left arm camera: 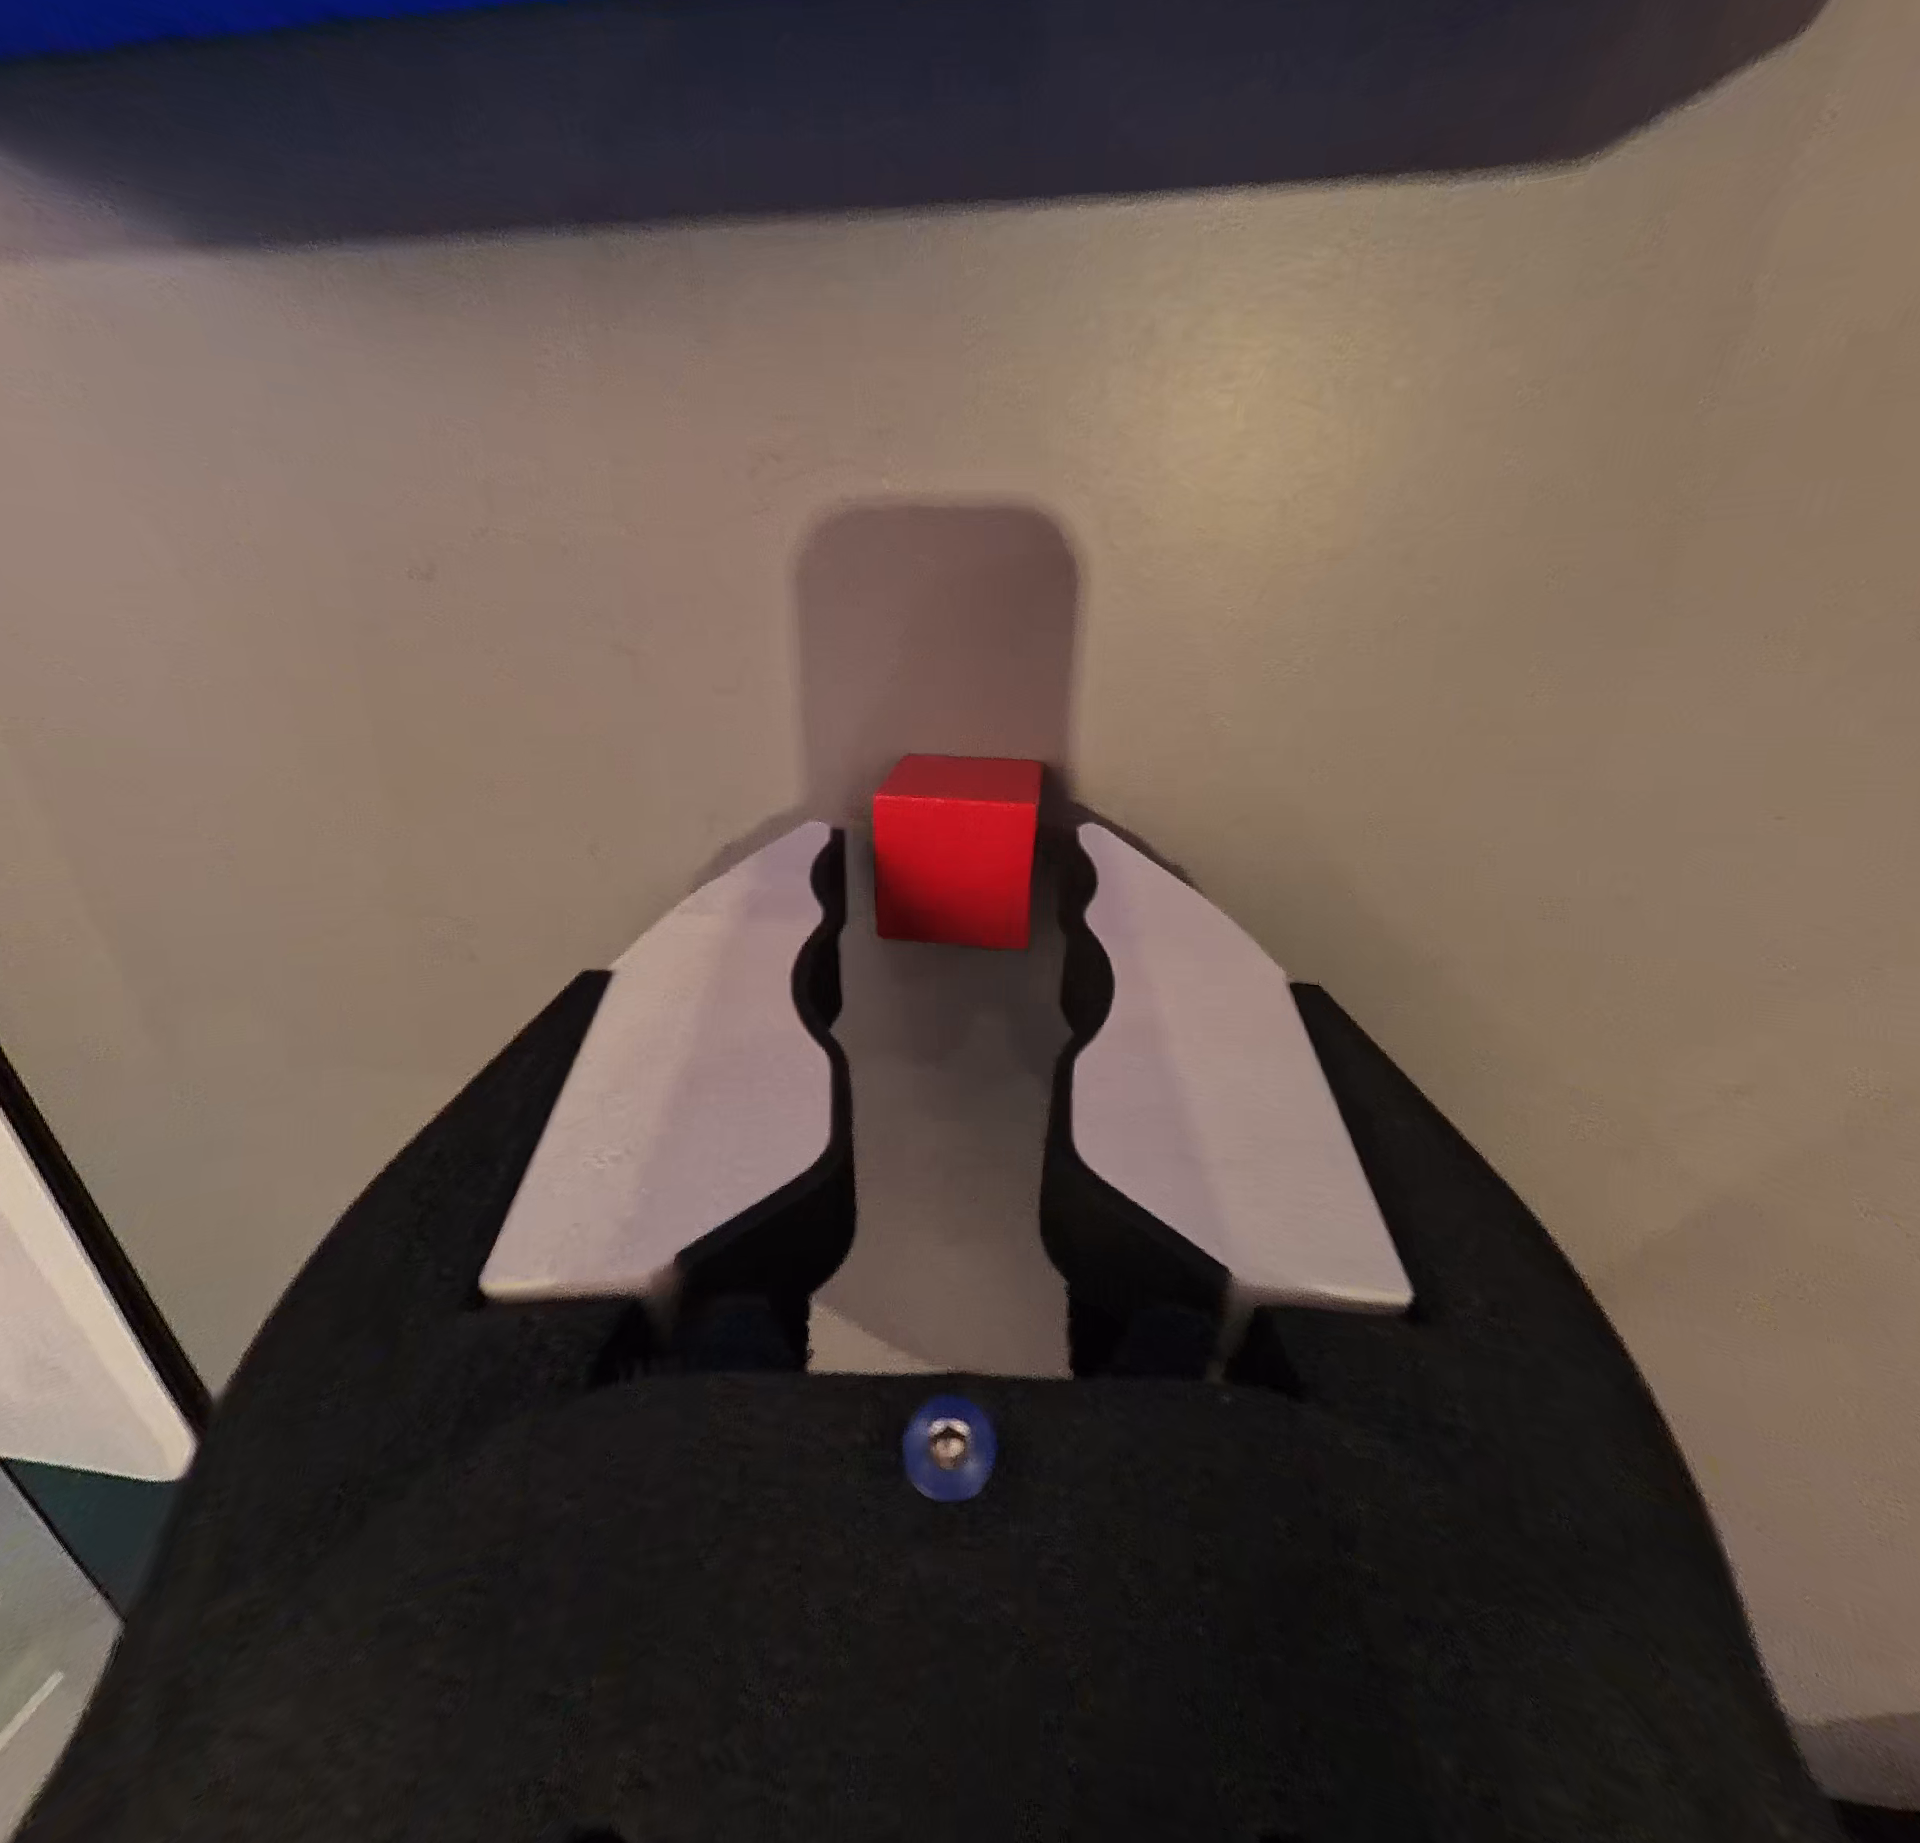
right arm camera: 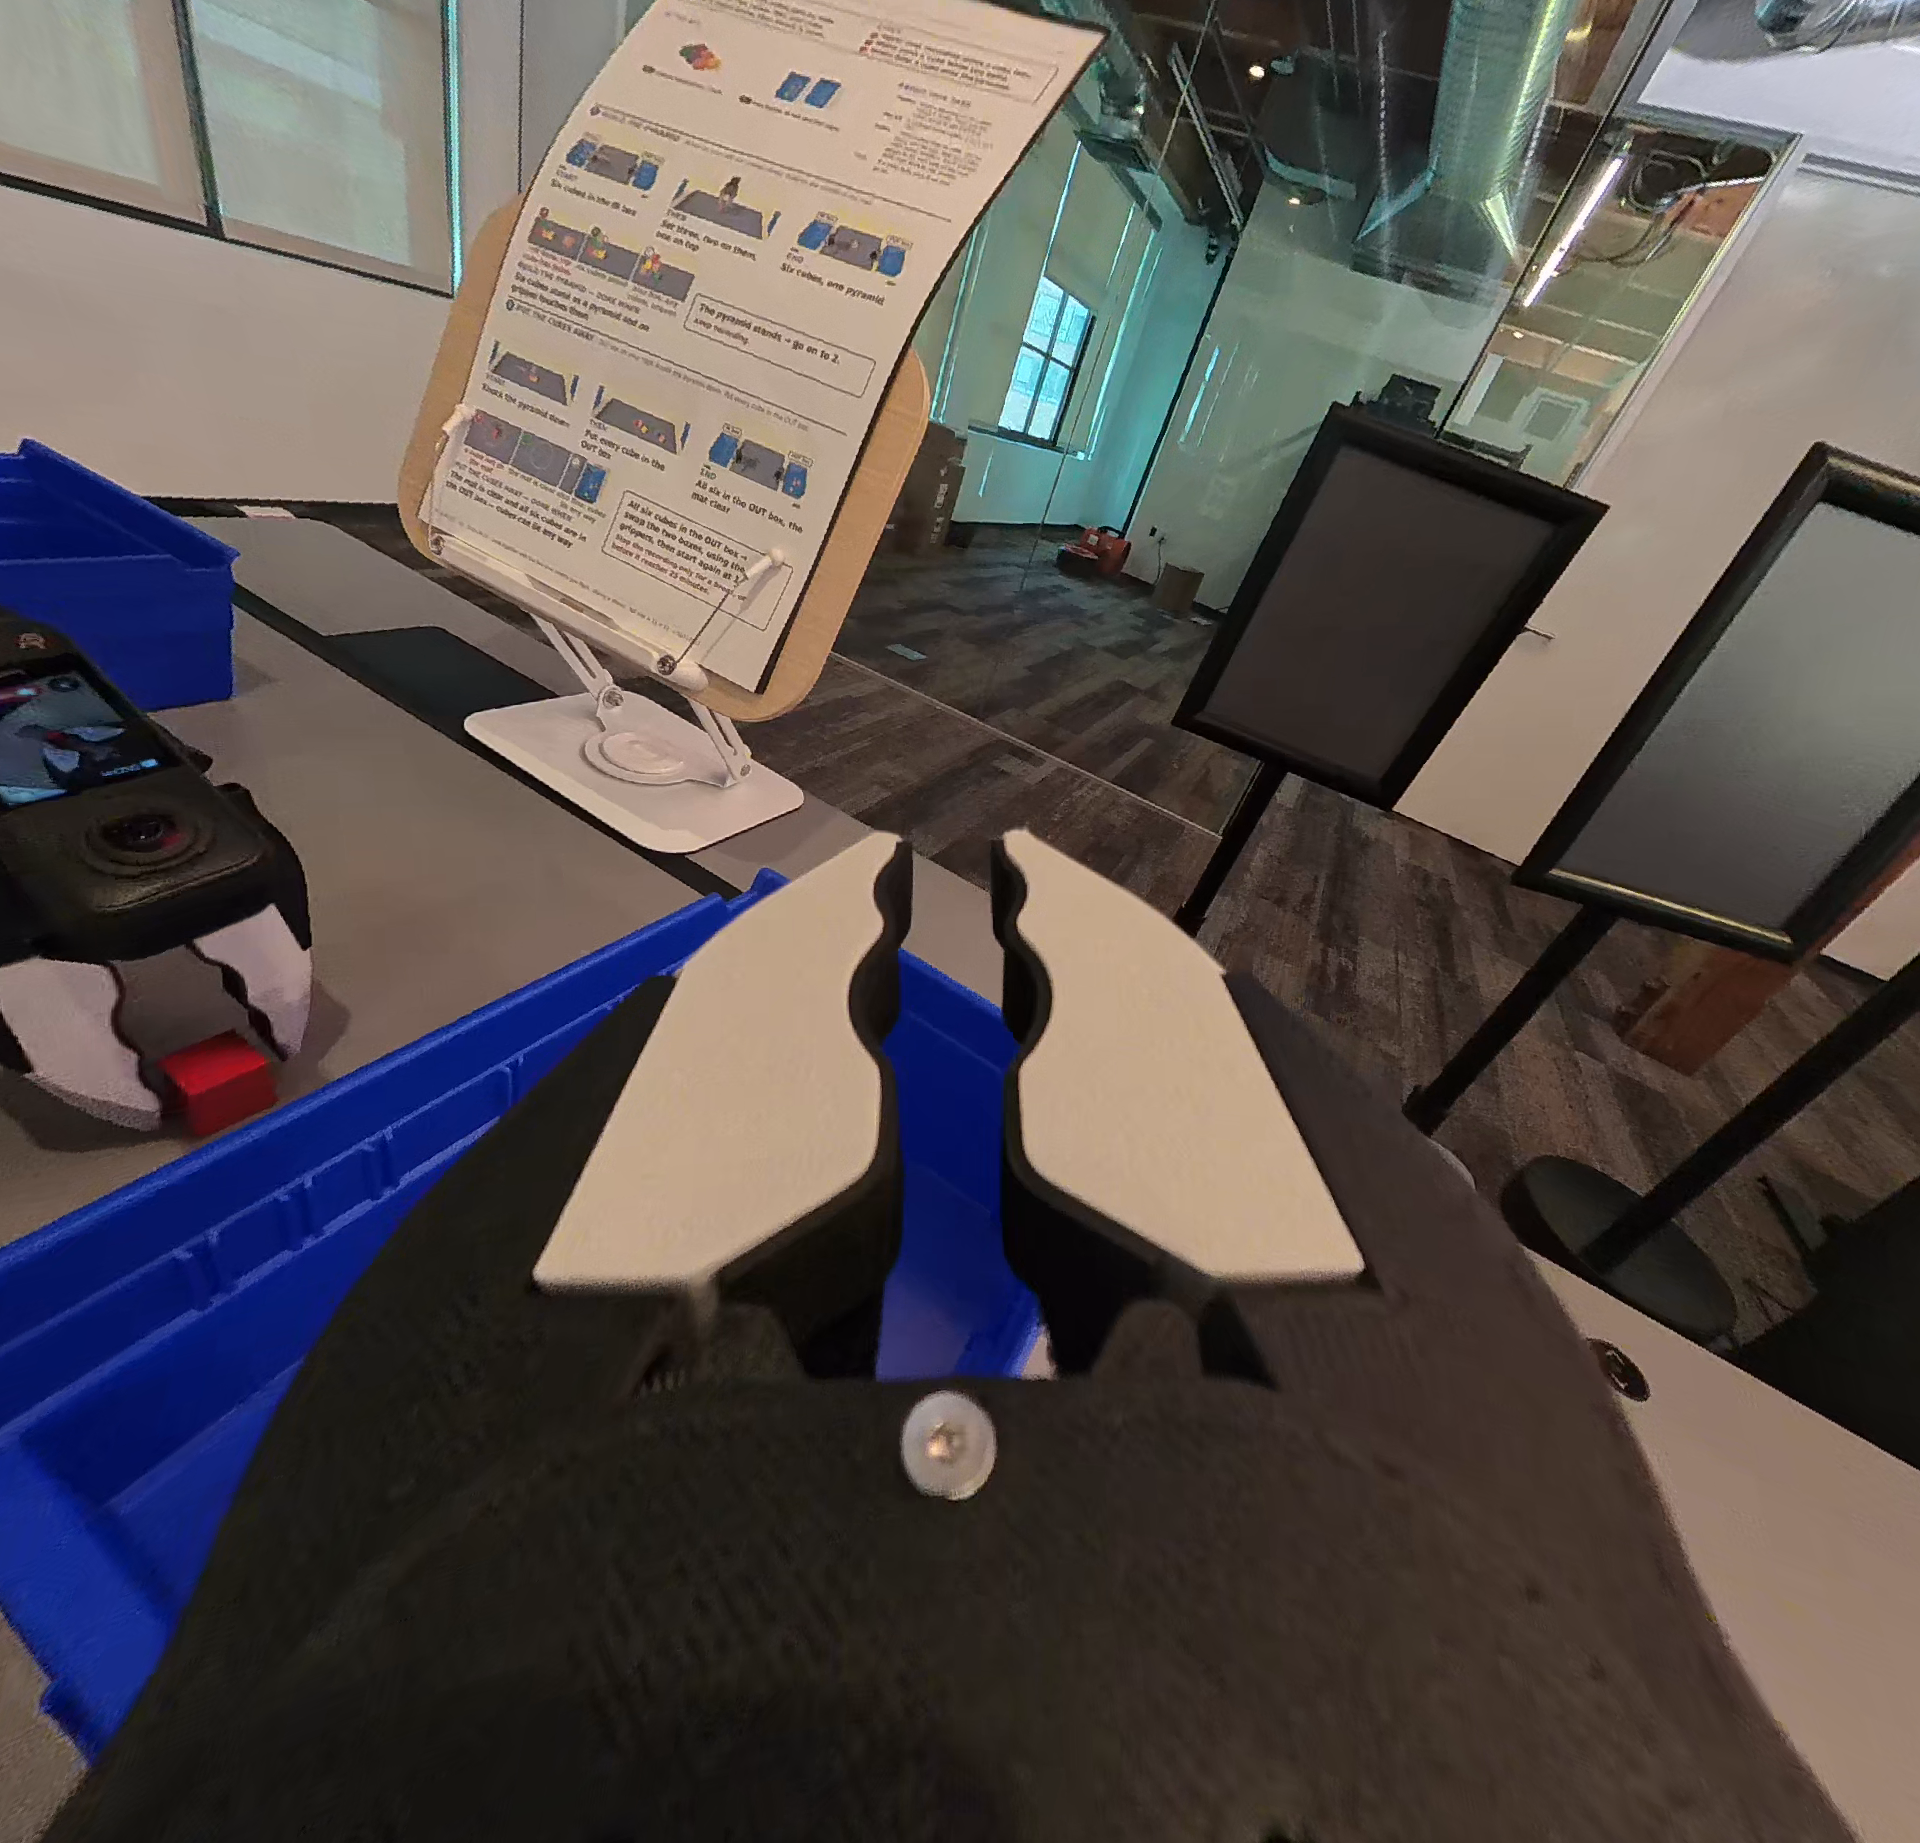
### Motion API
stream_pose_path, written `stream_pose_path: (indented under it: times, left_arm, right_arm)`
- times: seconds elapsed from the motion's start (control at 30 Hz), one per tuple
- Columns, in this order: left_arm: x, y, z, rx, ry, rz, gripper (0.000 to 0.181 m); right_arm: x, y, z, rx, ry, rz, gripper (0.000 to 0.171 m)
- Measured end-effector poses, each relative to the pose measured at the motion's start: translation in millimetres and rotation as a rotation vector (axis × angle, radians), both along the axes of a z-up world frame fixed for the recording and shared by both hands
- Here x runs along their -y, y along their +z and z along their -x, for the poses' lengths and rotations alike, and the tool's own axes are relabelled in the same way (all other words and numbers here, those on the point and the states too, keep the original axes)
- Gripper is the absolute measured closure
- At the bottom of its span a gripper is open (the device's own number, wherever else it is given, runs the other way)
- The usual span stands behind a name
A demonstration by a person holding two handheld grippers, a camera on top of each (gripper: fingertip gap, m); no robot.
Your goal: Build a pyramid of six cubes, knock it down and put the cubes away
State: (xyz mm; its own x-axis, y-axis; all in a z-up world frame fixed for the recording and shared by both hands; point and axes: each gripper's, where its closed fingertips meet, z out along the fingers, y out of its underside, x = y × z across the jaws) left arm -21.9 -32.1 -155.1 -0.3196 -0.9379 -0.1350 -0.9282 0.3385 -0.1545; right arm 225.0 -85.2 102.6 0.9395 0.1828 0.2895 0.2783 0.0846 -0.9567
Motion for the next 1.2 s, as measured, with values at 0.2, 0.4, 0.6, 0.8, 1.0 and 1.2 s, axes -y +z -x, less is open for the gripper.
stream_pose_path:
  times: [0.2,0.4,0.6,0.8,1.0,1.2]
  left_arm:
    - [0,33,-1,0.099,0.001,-0.014,0.141]
    - [-17,150,48,0.428,0.111,-0.188,0.141]
    - [-84,211,205,0.475,0.341,-0.407,0.147]
    - [-121,140,323,0.264,0.628,-0.175,0.144]
    - [-133,65,355,0.13,0.603,-0.105,0.144]
    - [-137,40,349,0.121,0.473,-0.102,0.14]
  right_arm:
    - [-4,-3,2,0.0,0.01,0.009,0.156]
    - [-9,-14,-1,-0.009,0.007,0.039,0.156]
    - [-9,-12,-3,-0.024,0.009,0.03,0.156]
    - [-11,-13,4,0.015,0.001,0.052,0.155]
    - [-12,-17,7,0.024,0.0,0.072,0.155]
    - [-14,-28,7,0.026,-0.004,0.112,0.155]
